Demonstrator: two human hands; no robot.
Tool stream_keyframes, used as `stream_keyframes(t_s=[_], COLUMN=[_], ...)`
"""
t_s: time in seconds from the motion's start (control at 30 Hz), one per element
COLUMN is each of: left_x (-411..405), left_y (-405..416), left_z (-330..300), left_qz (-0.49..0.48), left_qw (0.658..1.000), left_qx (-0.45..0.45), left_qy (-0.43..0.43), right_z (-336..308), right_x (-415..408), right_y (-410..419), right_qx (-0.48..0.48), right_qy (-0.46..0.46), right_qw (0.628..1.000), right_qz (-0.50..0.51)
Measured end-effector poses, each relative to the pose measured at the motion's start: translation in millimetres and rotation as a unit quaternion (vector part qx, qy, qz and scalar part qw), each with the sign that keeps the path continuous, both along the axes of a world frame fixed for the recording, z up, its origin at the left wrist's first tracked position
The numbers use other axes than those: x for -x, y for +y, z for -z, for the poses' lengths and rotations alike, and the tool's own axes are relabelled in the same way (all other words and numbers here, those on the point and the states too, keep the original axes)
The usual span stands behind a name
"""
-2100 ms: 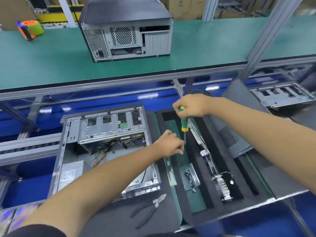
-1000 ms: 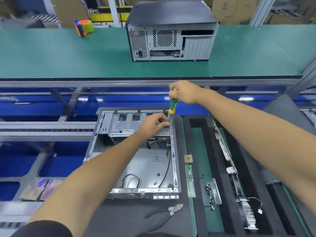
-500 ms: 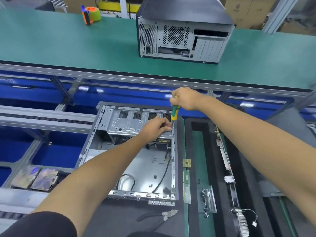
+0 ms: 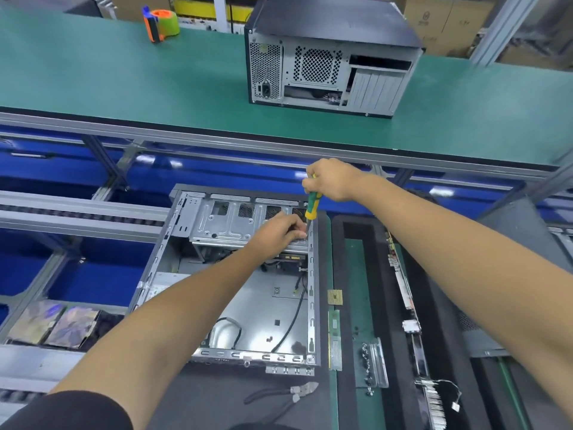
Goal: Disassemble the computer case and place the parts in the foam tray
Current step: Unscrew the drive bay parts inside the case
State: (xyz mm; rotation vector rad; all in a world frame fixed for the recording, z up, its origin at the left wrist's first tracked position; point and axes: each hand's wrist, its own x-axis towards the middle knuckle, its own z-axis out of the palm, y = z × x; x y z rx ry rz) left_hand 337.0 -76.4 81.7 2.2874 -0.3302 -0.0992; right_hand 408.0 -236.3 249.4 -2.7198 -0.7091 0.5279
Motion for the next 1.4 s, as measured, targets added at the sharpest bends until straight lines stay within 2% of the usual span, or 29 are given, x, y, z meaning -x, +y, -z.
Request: stream_keyframes(t_s=[0.6, 0.87, 1.2, 1.4], left_x=[1.2, -1.5, 2.6, 1.1], left_y=[0.4, 3.1, 4.5, 2.4], left_z=[3.9, 6.0, -1.5, -1.7], left_qz=[-0.025, -0.03, 0.001, -0.019], left_qw=[0.998, 0.998, 0.998, 0.998], left_qx=[0.055, 0.05, 0.06, 0.053], left_qy=[-0.001, -0.02, 0.01, 0.018], right_z=[-7.3, -9.7, -16.9, -16.7], right_x=[0.7, -1.3, -0.1, 1.5], right_y=[-0.5, -3.2, -6.2, -9.3], right_qx=[-0.008, -0.014, -0.034, -0.031], right_qy=[-0.009, -0.017, -0.02, -0.023], right_qw=[1.0, 1.0, 0.999, 0.999], right_qz=[-0.001, 0.0, 0.002, 0.013])
